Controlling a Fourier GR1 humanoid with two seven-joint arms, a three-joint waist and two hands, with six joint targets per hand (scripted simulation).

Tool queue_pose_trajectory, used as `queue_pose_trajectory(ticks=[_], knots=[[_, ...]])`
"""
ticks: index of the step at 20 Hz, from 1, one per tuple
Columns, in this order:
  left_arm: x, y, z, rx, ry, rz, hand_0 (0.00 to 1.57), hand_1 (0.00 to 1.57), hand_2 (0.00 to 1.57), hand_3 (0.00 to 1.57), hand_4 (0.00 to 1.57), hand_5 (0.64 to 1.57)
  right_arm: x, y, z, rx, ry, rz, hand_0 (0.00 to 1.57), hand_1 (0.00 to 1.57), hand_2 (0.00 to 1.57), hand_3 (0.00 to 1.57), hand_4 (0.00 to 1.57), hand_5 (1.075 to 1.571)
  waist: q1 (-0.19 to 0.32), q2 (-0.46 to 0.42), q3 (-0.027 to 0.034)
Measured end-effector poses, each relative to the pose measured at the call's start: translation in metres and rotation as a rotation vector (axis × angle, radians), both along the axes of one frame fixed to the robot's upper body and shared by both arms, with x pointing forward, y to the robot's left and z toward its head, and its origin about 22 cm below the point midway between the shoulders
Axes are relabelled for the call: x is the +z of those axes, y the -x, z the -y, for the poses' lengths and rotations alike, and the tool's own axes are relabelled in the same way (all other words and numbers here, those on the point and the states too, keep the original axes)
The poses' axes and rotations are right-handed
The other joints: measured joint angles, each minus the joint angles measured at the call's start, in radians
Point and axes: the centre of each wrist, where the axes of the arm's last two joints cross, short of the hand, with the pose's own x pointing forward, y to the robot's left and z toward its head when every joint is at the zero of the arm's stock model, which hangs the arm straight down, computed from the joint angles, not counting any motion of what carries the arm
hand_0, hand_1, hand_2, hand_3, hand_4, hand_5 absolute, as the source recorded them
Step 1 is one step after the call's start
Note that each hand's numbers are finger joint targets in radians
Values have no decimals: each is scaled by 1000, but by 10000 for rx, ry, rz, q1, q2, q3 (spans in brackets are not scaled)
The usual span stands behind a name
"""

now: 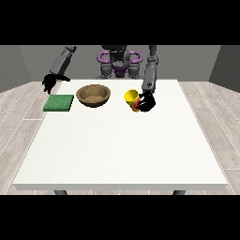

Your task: Pick the cup and pour the ball into the bowl, then pick the bowl and place it on the pad

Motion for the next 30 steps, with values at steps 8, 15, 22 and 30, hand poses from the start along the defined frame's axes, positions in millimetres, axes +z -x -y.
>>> queue_pose_trajectory(ticks=[8,15,22,30], knots=[[0,-10,25,776,-3494,-1977,1437,1437,1571,1571,1200,1565,-11,-16,-19,209,-30,-1323,0,0,192,242,326,1548,65,-1579,-56],[-18,-8,54,696,-7187,-3324,1346,1346,1571,1571,940,1548,-43,-2,-14,-259,-135,-2650,0,0,230,148,375,1546,581,-3076,-49],[0,-11,136,-394,-9692,-3717,1208,1208,1571,1521,883,1531,-79,37,24,-1648,-478,-3610,0,0,284,220,396,1541,1971,-4123,-75],[32,1,209,-1094,-11616,-3695,497,497,1571,1488,818,1533,-94,66,52,-2447,-618,-3858,0,0,275,388,405,1539,2695,-4282,-97]])
